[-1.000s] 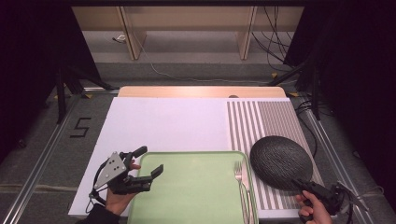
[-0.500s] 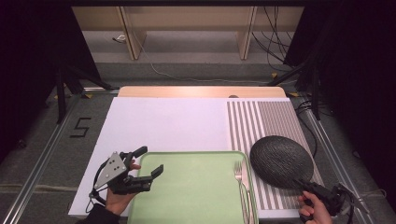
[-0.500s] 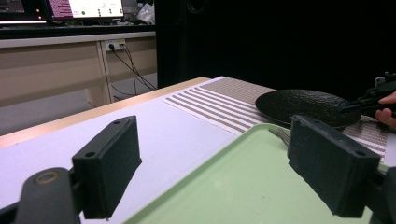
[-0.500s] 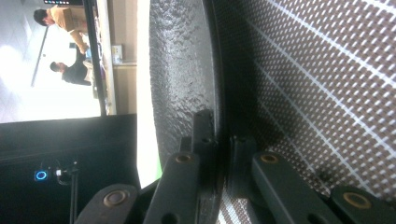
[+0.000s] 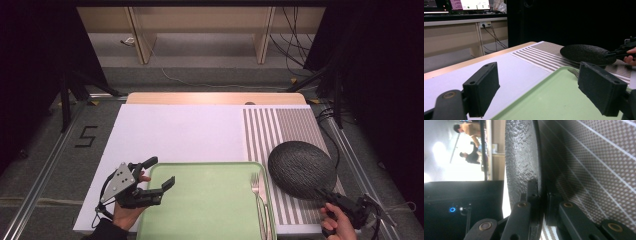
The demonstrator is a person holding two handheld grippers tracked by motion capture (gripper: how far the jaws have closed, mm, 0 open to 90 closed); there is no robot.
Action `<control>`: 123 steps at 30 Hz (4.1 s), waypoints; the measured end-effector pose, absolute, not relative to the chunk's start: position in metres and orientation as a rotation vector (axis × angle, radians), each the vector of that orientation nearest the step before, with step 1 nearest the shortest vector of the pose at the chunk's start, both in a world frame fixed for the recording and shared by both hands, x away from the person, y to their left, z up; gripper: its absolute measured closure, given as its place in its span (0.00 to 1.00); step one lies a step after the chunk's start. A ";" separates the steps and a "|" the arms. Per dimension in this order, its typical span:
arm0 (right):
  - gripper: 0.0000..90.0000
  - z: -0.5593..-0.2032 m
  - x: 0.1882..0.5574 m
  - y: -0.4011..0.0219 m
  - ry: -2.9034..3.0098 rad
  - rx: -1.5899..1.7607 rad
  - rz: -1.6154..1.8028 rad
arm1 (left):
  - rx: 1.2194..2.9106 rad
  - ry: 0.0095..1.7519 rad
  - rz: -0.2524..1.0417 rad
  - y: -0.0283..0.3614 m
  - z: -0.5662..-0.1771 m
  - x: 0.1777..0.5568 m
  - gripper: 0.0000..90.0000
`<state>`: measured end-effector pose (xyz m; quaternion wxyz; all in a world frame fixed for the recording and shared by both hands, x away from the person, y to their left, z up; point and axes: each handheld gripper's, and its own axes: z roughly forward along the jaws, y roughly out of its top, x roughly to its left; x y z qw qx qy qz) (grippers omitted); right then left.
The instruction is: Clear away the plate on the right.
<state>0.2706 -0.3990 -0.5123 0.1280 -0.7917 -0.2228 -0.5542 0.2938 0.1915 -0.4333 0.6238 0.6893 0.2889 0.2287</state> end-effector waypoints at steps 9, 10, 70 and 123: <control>0.95 -0.509 0.271 -0.400 -0.666 -2.257 -1.653 | 1.579 0.661 0.524 0.192 -0.433 0.294 0.19; 0.95 -0.508 0.271 -0.399 -0.666 -2.252 -1.663 | 1.579 0.662 0.524 0.192 -0.433 0.294 0.19; 0.95 -0.488 0.279 -0.317 -1.031 -1.944 -1.623 | 1.572 0.664 0.531 0.193 -0.433 0.293 0.19; 0.94 -0.505 0.278 -0.224 -1.315 -1.791 -1.340 | 1.572 0.662 0.530 0.193 -0.432 0.293 0.19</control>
